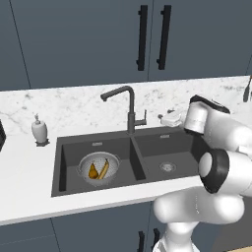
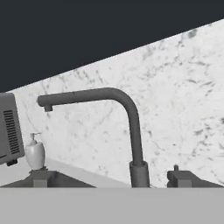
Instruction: Put the colander in the sink, put the banana, pear in the colander, and turn on the sink faucet and pour water over the colander.
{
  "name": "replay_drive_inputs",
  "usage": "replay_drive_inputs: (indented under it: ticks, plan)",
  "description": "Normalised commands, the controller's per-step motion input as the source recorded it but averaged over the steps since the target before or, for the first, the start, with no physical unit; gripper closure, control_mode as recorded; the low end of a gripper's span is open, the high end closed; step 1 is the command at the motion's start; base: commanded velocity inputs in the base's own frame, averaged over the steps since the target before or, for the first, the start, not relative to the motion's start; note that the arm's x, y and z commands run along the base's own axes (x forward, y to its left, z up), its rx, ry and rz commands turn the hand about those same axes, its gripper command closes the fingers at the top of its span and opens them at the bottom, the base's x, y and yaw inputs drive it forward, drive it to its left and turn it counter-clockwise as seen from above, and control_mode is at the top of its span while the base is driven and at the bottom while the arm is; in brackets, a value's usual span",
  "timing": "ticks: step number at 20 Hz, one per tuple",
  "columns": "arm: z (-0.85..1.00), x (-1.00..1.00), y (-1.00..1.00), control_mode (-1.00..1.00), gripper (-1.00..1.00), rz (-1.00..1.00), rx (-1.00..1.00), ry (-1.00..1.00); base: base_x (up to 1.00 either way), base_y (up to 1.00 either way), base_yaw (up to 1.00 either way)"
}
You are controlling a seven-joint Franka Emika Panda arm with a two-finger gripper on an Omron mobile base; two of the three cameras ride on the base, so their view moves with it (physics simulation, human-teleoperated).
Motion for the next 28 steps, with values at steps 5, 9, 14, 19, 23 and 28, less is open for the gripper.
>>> replay_drive_inputs:
  ticks: [5, 9, 14, 19, 23, 28]
  plan:
    - [-0.06, 0.46, -0.17, -1.00, -1.00, -0.03, 0.00, -0.19, 0.00, 0.00, 0.00]
    - [-0.09, 0.60, 0.00, -1.00, -1.00, 0.04, 0.01, -0.01, 0.00, 0.00, 0.00]
    - [-0.12, 0.65, 0.00, -1.00, -1.00, 0.05, 0.00, 0.00, 0.00, 0.00, 0.00]
    - [-0.19, 0.31, -0.17, -1.00, -1.00, 0.00, 0.00, 0.03, 0.00, 0.00, 0.00]
    - [-0.37, 0.36, -0.14, -1.00, -1.00, 0.00, 0.05, 0.01, 0.00, 0.00, 0.00]
    - [-0.33, 0.48, 0.00, -1.00, -1.00, 0.00, 0.03, 0.00, 0.00, 0.00, 0.00]
